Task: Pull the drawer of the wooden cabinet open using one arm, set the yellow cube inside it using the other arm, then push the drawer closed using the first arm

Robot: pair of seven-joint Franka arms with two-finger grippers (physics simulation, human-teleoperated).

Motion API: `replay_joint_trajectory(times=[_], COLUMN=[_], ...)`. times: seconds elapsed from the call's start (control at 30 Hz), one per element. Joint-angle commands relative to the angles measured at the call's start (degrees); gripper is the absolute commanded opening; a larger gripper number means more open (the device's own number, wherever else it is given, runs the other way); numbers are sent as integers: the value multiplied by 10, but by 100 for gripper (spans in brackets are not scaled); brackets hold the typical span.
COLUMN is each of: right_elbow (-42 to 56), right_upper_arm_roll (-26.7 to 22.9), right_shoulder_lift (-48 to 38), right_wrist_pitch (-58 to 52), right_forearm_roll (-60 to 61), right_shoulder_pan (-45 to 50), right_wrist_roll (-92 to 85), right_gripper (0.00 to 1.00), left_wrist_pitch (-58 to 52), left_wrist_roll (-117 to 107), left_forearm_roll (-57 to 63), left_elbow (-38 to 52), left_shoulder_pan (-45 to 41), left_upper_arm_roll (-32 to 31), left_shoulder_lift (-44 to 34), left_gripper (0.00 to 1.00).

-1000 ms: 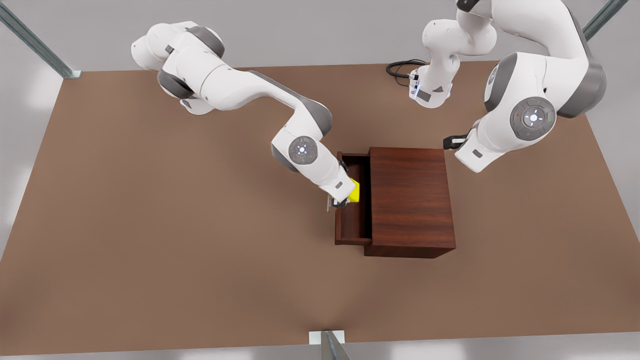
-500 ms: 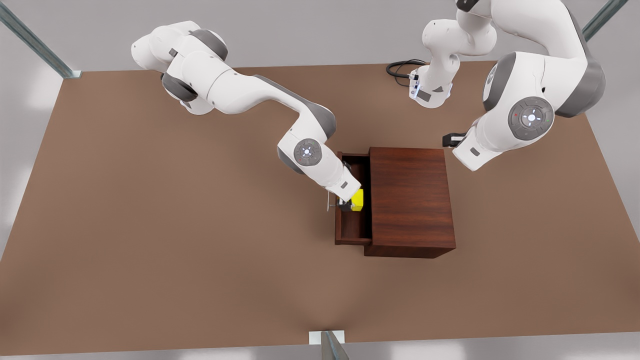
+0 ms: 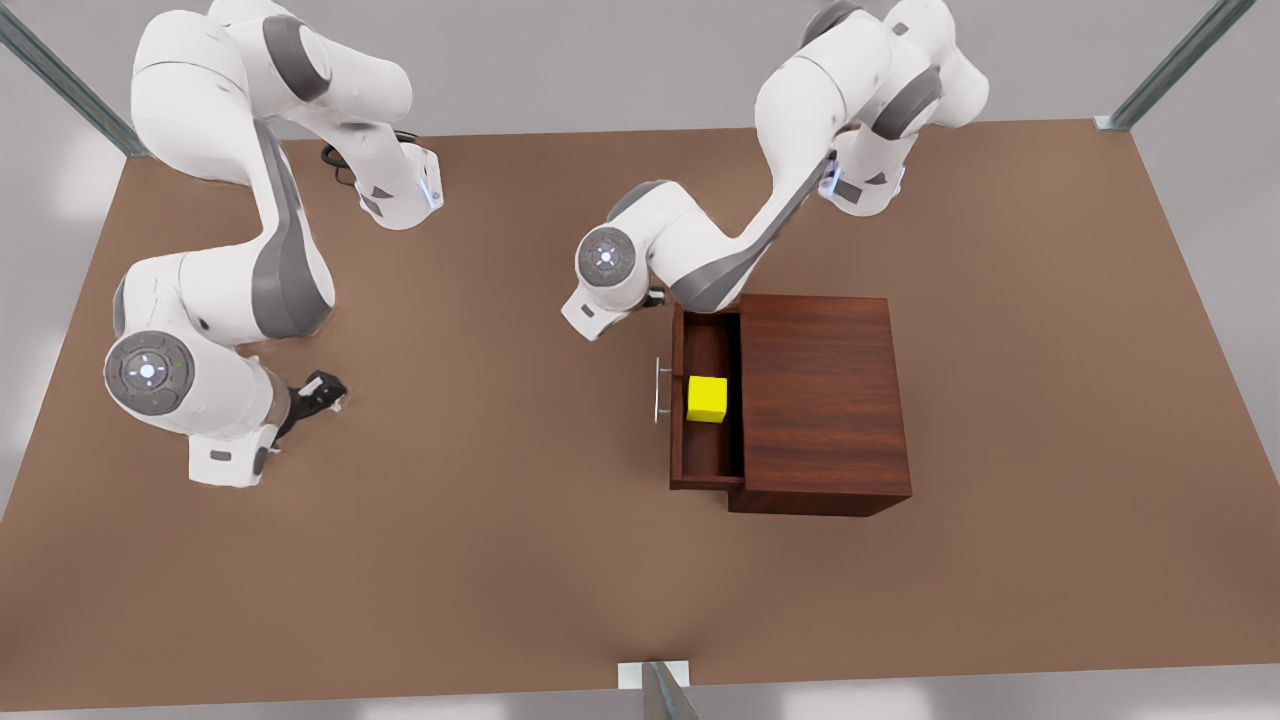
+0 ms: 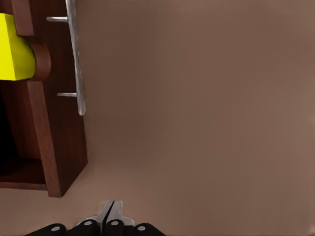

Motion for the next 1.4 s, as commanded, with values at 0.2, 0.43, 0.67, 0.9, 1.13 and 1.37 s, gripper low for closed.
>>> replay_joint_trajectory(times=[0.2,0.43,0.67,0.9,1.13,1.37], right_elbow=[-172,-169,-169,-169,-169,-169], right_upper_arm_roll=[-65,-67,-67,-66,-66,-65], right_shoulder_lift=[-146,-137,-137,-132,-129,-129], right_wrist_pitch=[-1,19,22,22,24,24], right_forearm_roll=[55,73,75,77,80,88], right_shoulder_pan=[8,-3,-3,-2,-2,-2], right_wrist_roll=[300,286,286,282,283,282], right_gripper=[100,100,100,100,100,100], left_wrist_pitch=[287,234,230,207,206,185], left_wrist_roll=[-1088,-1064,-959,-921,-920,-911], left_forearm_roll=[23,23,23,23,39,53], left_elbow=[-29,-57,-118,-136,-138,-138], left_shoulder_pan=[9,14,35,40,79,132], left_upper_arm_roll=[31,30,27,19,-5,-32], left_shoulder_lift=[51,52,42,36,30,25], left_gripper=[21,21,21,21,21,21])
